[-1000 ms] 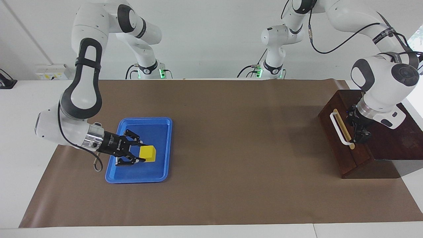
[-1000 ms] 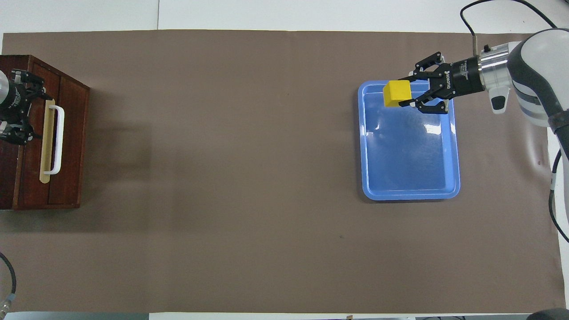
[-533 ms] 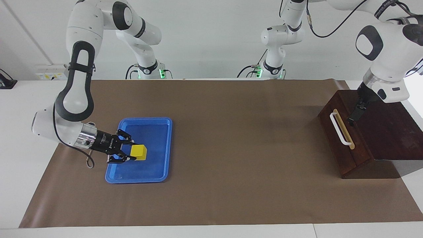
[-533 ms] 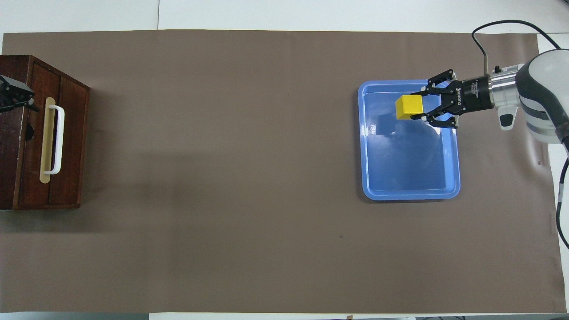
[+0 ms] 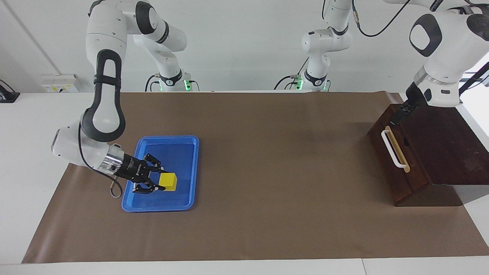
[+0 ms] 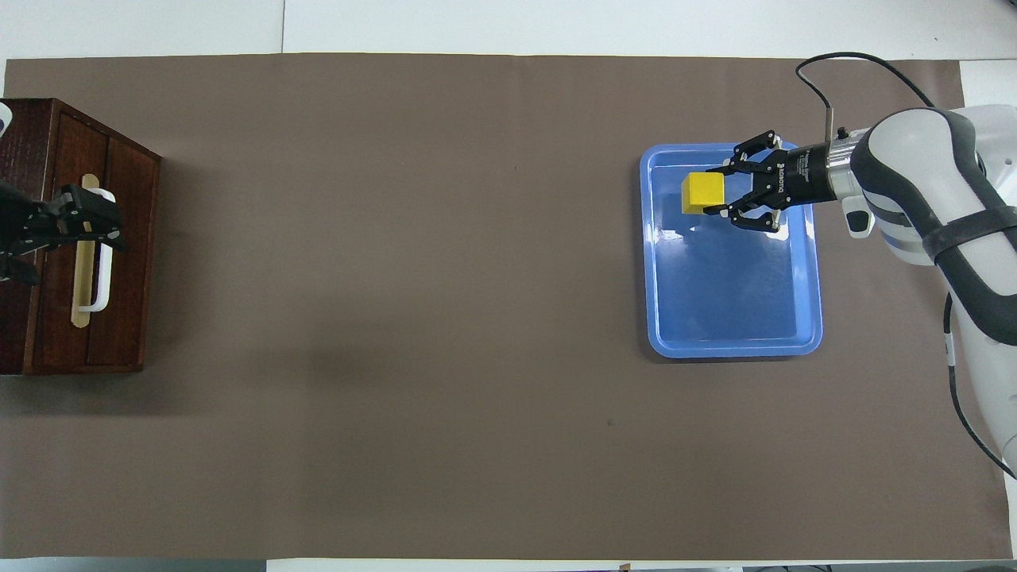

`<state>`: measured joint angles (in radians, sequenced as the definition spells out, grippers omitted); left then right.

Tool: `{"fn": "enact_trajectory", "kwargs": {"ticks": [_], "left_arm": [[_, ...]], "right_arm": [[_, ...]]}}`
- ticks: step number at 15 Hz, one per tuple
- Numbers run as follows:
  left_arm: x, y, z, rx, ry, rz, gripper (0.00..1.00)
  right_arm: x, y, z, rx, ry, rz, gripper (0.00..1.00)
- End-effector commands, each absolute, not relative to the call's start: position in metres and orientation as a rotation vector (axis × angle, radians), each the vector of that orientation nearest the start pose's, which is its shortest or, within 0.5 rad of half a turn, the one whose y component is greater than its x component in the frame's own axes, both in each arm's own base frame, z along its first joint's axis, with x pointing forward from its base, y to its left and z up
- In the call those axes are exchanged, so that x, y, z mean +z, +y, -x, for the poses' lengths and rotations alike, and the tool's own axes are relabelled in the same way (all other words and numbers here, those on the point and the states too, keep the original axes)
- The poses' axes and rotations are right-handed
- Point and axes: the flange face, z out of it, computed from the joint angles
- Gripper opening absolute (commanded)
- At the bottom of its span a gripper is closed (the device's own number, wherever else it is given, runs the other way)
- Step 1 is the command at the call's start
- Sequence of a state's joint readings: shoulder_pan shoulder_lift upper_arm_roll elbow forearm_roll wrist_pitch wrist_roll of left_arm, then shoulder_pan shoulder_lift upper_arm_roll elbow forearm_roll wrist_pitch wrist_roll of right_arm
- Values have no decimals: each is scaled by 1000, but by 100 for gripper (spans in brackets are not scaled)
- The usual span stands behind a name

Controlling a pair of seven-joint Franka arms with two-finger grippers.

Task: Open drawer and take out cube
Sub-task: 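Carry the yellow cube with the right gripper and lower it into the tray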

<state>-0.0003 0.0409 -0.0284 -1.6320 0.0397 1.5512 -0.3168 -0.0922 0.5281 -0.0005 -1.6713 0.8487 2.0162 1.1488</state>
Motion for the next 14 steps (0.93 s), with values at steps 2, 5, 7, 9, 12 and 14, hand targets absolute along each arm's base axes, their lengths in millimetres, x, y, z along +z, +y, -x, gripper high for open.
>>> {"fn": "enact_trajectory", "kwargs": {"ticks": [2, 5, 7, 9, 12, 14], "left_arm": [[583, -17, -530, 207, -286, 3098, 100], [584, -18, -534, 194, -154, 3123, 100], [591, -23, -531, 192, -145, 3138, 100], [588, -25, -524, 214, -147, 3135, 100], [591, -27, -526, 183, -121, 3143, 100], [605, -27, -529, 138, -124, 3164, 100]], "right_arm": [[288, -25, -667, 674, 1860, 1665, 0], [270, -23, -663, 693, 1860, 1676, 0], [266, -22, -660, 701, 1867, 1676, 0], [264, -21, -657, 704, 1866, 1680, 0], [259, -20, -652, 695, 1823, 1723, 0], [260, -18, -652, 697, 1820, 1727, 40]]}}
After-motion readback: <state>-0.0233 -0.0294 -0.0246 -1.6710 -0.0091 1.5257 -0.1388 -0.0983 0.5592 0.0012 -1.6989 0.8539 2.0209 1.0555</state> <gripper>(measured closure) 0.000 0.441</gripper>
